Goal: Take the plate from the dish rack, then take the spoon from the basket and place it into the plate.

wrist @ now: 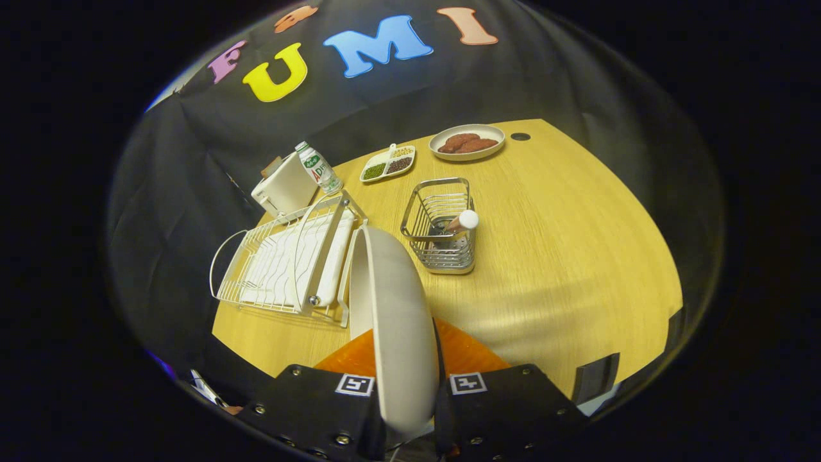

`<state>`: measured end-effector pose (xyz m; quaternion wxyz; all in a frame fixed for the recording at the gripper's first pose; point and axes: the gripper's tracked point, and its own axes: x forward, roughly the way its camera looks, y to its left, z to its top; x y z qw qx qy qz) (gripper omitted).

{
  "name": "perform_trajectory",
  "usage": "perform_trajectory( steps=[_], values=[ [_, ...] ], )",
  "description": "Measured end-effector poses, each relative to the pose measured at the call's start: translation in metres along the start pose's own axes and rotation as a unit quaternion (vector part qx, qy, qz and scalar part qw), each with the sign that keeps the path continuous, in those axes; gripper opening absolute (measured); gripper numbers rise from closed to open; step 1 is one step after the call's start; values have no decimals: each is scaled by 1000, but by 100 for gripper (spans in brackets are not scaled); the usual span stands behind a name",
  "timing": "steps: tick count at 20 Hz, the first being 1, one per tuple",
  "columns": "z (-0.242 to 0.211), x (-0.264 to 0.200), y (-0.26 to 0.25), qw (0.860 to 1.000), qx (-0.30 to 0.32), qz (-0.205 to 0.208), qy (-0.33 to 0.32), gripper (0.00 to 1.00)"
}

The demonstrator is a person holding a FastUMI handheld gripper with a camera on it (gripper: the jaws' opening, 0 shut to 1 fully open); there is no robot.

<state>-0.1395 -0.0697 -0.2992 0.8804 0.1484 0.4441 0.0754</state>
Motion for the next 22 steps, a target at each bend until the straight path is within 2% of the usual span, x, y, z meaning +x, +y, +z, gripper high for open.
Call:
perform_trajectory(
  steps=[8, 9, 10, 13, 15, 18, 22],
  values=[
    [-10, 23, -20, 999, 11, 36, -16, 30],
    [-13, 28, -27, 1000, 0, 24, -11, 31],
    [-16, 30, -36, 1000, -15, 9, -3, 36],
    [-18, 31, -46, 1000, -16, 9, 1, 49],
    [-24, 28, -58, 1000, -26, -6, 7, 54],
    [-31, 27, -79, 998, -55, -40, 8, 67],
    [-32, 29, -103, 994, -69, -82, -13, 69]
  ],
)
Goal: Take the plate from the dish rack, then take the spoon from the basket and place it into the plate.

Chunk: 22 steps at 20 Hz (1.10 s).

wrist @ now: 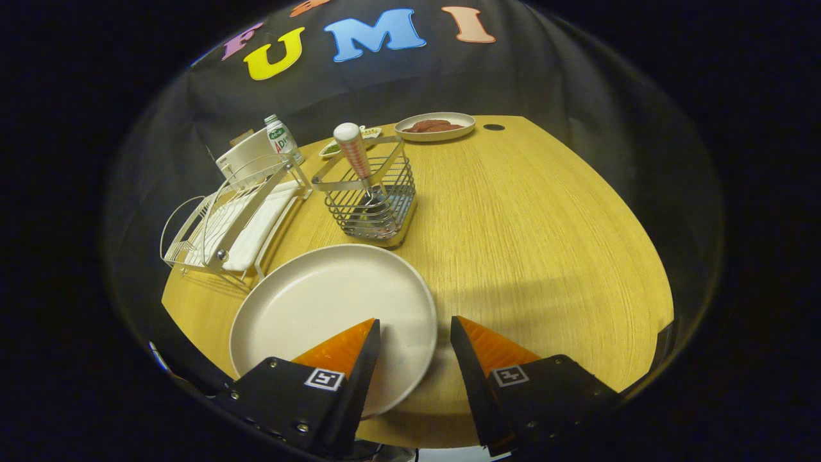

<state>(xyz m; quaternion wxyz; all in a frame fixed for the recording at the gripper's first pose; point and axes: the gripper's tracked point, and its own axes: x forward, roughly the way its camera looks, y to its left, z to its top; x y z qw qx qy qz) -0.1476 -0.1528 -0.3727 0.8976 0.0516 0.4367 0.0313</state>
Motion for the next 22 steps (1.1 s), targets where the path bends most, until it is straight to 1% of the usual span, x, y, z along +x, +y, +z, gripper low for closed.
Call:
perform_trajectory(
  steps=[4, 7, 9, 13, 18, 20, 22],
  values=[
    [21, -15, -3, 999, -6, -8, -42, 69],
    [50, -43, -10, 995, -3, -20, -96, 69],
    [76, -65, -8, 989, -10, -12, -148, 69],
    [119, -98, -17, 973, -33, -27, -227, 69],
    [144, -108, -10, 956, -45, -8, -291, 69],
    [146, -104, -1, 949, -54, 11, -310, 68],
    [151, -102, 12, 936, -74, 37, -342, 69]
  ],
)
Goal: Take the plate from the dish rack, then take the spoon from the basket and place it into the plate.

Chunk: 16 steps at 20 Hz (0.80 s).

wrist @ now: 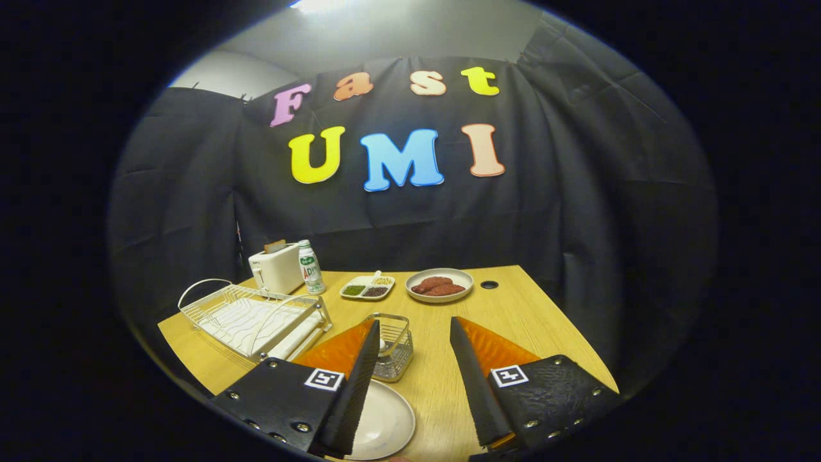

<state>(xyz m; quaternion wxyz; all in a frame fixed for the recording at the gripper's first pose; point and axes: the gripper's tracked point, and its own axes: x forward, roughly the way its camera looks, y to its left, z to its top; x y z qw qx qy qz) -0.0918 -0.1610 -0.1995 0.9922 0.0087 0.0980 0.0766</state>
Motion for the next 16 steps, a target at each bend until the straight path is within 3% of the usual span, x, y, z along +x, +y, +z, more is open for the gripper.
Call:
perform_trajectory(
  steps=[5, 10, 16],
  values=[
    [-14, 31, 18, 999, -30, 20, -33, 69],
    [-23, 67, 10, 998, -33, -3, -45, 69],
    [-46, 93, 13, 999, 11, -13, -31, 66]
  ],
)
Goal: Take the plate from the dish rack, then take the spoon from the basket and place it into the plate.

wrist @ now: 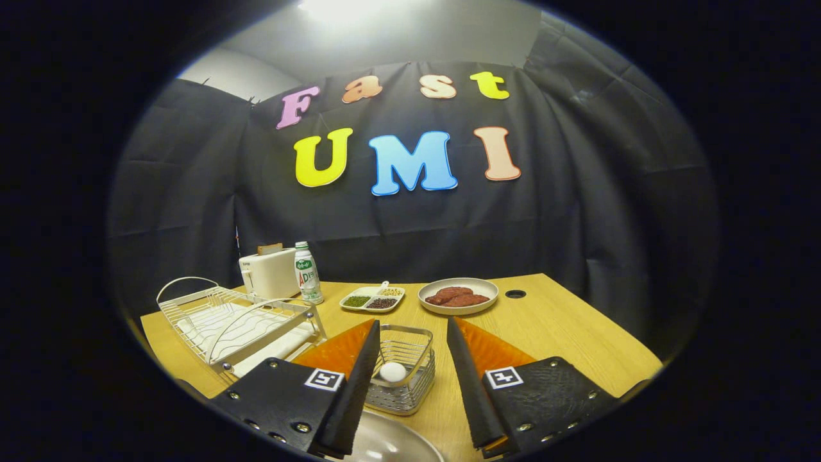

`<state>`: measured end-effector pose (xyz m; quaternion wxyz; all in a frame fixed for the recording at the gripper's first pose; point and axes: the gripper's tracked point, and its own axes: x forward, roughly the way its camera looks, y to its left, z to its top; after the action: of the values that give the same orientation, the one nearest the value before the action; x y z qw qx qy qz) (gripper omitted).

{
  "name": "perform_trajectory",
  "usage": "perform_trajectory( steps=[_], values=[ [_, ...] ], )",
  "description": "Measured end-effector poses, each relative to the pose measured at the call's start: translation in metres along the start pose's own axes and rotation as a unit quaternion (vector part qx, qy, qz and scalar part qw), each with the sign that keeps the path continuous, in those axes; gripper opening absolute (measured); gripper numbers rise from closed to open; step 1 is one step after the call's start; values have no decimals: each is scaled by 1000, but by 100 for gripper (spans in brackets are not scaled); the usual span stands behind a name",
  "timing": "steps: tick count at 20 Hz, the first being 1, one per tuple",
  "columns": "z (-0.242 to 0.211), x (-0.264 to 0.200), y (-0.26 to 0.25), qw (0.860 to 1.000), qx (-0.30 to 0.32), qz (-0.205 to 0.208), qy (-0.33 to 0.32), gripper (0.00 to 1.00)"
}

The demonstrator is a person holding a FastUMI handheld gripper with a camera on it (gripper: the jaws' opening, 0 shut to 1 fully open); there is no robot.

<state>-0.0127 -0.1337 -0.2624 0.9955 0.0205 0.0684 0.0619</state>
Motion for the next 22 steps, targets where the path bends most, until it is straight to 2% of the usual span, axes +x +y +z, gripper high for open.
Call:
perform_trajectory(
  steps=[1, 2, 4, 6, 7, 8, 10, 14, 22],
  values=[
    [-1, 2, 3, 1000, 3, 7, 0, 65],
    [-6, 4, 2, 1000, -1, -1, 6, 60],
    [-8, 2, 5, 1000, -6, -5, 14, 45],
    [-13, 10, 12, 1000, -12, 7, 21, 23],
    [-16, 16, 16, 999, -17, 19, 26, 25],
    [-9, 8, 11, 1000, -20, 6, 24, 12],
    [-12, 7, 20, 999, -19, 20, 31, 12],
    [5, 2, 19, 999, -22, 5, 32, 6],
    [64, -21, 28, 999, -21, 13, 27, 6]
  ],
)
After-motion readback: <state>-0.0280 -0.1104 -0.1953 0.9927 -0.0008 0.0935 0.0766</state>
